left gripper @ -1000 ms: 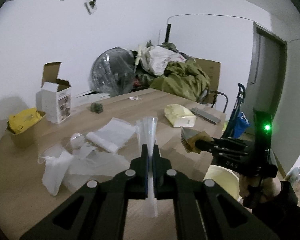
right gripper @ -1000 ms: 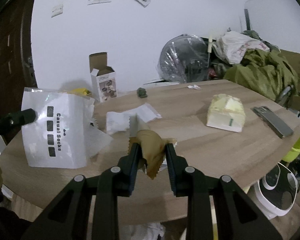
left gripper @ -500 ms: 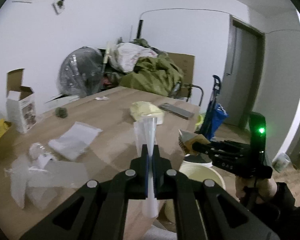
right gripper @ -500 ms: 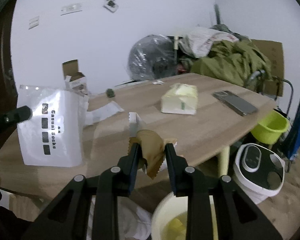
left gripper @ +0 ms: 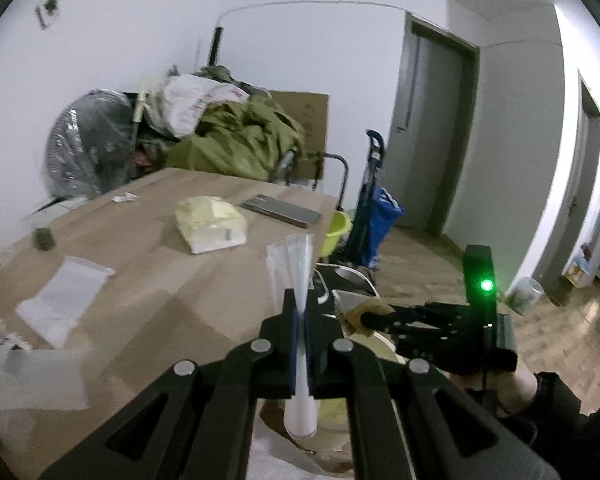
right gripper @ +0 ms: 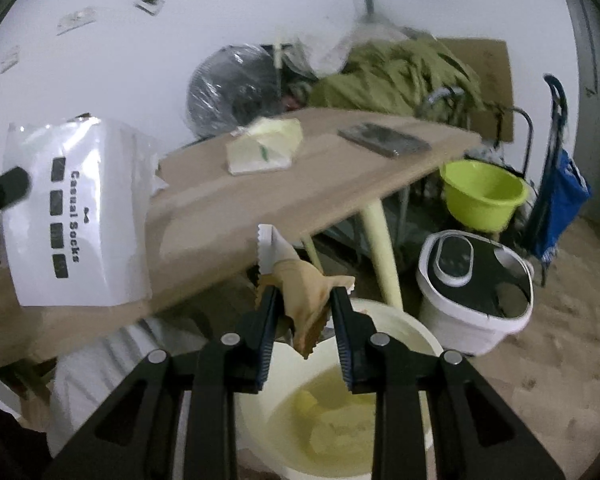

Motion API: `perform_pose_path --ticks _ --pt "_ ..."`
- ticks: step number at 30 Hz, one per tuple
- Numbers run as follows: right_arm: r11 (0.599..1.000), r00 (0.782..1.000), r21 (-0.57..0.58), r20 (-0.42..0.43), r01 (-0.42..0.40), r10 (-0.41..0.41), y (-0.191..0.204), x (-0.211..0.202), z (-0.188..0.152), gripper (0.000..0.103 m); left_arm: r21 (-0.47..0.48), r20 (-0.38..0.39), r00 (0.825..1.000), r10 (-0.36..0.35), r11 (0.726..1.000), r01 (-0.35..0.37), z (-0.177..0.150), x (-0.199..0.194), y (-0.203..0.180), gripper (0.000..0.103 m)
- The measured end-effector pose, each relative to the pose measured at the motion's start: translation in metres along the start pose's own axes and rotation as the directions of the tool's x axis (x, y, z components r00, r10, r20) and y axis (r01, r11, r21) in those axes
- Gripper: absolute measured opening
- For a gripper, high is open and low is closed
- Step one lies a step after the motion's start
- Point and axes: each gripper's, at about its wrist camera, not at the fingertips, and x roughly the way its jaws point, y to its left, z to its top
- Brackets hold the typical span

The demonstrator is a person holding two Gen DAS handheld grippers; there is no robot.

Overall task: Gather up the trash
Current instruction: 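Carry the brown scrap to the cream bucket and open the right tool, then open the left tool over the cream bucket, dropping the clear strip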

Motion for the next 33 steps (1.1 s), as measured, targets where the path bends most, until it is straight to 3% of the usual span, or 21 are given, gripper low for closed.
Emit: perform_pose_path --ticks 5,7,18,28,29,31,32,33 --pt "0.998 0.998 0.041 -0.047 0.042 -0.040 -0.020 0.011 -0.016 0.051 0.005 -0.042 0.997 -0.062 0.998 0.062 0.000 0.025 -0.011 0.003" --pt "0.997 0.996 0.049 -0.060 0.067 -0.064 -0.026 0.014 -0.021 0.056 0.017 -0.056 0.995 -0.086 0.996 0.087 0.000 0.035 -0.017 0.003" --pt "0.979 0.987 0.132 -0.073 0.153 -0.144 -0.068 0.008 -0.039 0.056 0.046 -0.218 0.965 -0.143 0.987 0.156 -0.021 0.116 -0.033 0.003" --pt "0.966 0.979 0.166 -0.083 0.197 -0.185 -0.083 0.000 -0.048 0.056 -0.050 -0.354 0.925 -0.139 0.990 0.130 -0.037 0.165 -0.023 0.004" --pt "0.966 0.979 0.165 -0.082 0.198 -0.187 -0.083 -0.001 -0.047 0.056 -0.062 -0.353 0.925 -0.145 0.989 0.131 -0.037 0.164 -0.021 0.008" --pt "0.966 0.979 0.162 -0.078 0.200 -0.189 -0.081 -0.003 -0.045 0.056 -0.071 -0.351 0.925 -0.145 0.989 0.128 -0.037 0.162 -0.019 0.026" --pt "0.967 0.979 0.158 -0.075 0.199 -0.189 -0.080 -0.003 -0.044 0.056 -0.083 -0.348 0.925 -0.154 0.988 0.134 -0.037 0.161 -0.017 0.043" --pt "0.968 0.979 0.155 -0.072 0.198 -0.188 -0.079 -0.004 -0.043 0.056 -0.090 -0.344 0.924 -0.164 0.986 0.141 -0.038 0.160 -0.017 0.050"
